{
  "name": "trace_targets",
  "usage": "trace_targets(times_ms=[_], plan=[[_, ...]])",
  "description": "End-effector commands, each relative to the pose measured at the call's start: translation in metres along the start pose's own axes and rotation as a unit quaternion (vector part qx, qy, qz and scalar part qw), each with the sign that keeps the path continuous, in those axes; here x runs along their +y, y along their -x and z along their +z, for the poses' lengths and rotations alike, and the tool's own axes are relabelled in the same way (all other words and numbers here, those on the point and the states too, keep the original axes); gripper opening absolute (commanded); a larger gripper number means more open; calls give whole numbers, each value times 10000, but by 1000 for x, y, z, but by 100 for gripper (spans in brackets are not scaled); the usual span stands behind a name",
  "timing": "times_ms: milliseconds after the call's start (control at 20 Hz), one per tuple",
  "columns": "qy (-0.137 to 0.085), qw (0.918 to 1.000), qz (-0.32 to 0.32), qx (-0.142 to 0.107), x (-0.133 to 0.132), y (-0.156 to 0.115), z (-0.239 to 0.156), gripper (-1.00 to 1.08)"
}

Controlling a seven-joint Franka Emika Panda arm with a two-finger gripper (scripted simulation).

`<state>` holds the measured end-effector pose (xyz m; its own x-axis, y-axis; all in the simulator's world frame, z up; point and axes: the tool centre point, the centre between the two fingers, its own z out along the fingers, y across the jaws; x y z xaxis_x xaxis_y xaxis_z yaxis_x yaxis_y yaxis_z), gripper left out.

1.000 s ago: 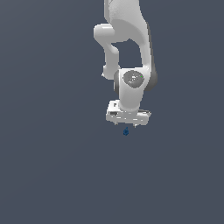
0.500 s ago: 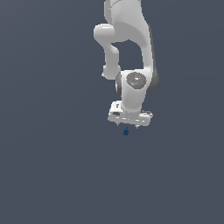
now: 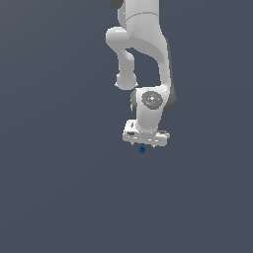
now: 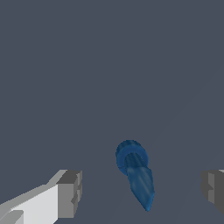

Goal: Pick up the object and move it to a goal position.

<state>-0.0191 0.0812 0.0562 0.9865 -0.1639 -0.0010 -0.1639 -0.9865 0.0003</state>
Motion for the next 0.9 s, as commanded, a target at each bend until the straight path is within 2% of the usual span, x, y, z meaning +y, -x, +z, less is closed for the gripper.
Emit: trace_targets(times_ms=[0, 200, 250, 850], plan=[[-1, 10000, 4, 5, 0, 0, 9, 100], [-1, 10000, 4, 5, -1, -1, 14, 100], [-1, 10000, 4, 5, -1, -1, 14, -100], [-1, 10000, 4, 5, 0, -1, 13, -100]])
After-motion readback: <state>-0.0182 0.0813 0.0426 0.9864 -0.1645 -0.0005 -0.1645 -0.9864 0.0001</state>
